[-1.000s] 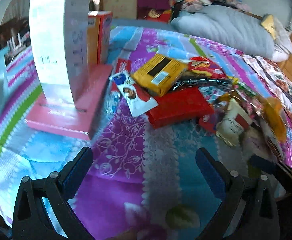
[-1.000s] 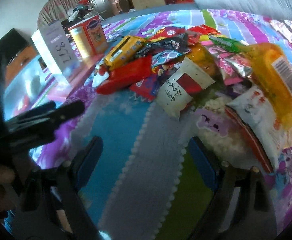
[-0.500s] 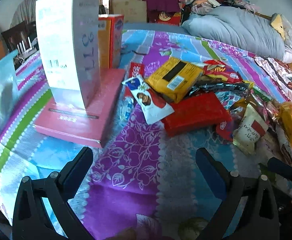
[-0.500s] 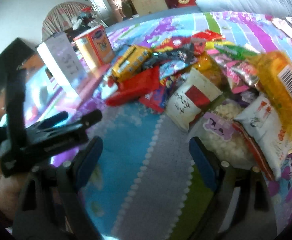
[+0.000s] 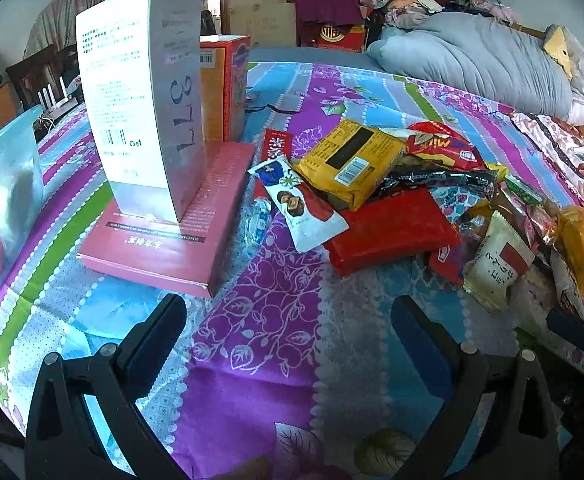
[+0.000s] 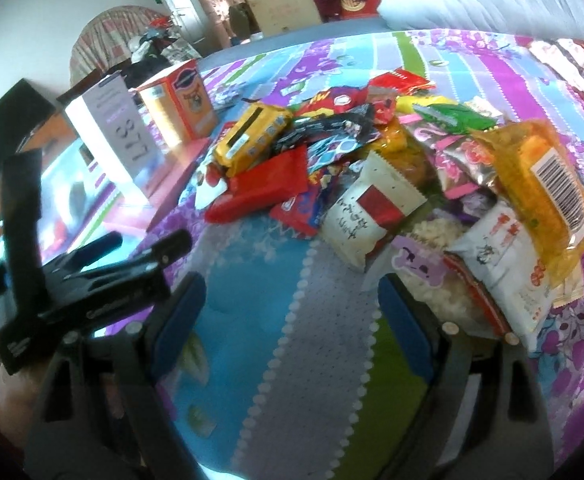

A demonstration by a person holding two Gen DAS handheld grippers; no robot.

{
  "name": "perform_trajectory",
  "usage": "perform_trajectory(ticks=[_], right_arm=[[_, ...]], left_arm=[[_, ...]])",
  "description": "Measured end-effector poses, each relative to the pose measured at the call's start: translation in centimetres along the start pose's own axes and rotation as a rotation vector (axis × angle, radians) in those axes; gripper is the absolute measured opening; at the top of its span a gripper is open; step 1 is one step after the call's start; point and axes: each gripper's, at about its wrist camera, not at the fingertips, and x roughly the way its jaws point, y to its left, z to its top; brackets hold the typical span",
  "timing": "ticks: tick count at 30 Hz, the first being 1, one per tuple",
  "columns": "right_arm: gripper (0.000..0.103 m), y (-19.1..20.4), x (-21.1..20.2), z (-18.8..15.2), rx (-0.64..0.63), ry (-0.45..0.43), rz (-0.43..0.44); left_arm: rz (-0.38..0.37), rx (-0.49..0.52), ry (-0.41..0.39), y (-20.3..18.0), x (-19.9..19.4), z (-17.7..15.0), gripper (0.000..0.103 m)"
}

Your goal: Organize snacks

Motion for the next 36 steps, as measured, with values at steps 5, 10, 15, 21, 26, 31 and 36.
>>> perform_trajectory(ticks=[5,10,15,21,26,31,36], right_arm=[[0.089,-0.2,-1.1,0.1,0.021,-0.026,-0.095],[0.098,-0.5,-1.9,-0.1,0.04,-0.064,-0.228],[0.101,-0.8,-2.7,-0.3,0.044,-0.094,-0.296],[0.101,-0.8,-2.3,0.0,0.051,-0.084,-0.273],[0.101,0.2,0.2,-0.5,0.003,-0.014,-0.192],[0.102,0.7,3.3,-1.3,-0.057,0.065,-0.177],[0.103,0.9,4.3,-1.1,-0.104,0.048,-0.193]], left_arm=[[-0.033,0.029,-0.012,-0.6,-1.1,0.6,0.103],[-0.062,0.047,-0.003,-1.4,-1.2,0.4,0.103],[-0.086,0.087,0.002,-2.3,-1.3,0.3,0.103],[-0.096,0.112,0.003,-3.2,-1.1,0.8,0.103],[-0.082,0.081,0.041,-2.2,0.8,0.7,0.103],[-0.053,0.056,0.078,-0.7,3.4,-0.1,0.103],[-0.032,0.058,0.077,-0.7,4.9,-0.7,0.102]])
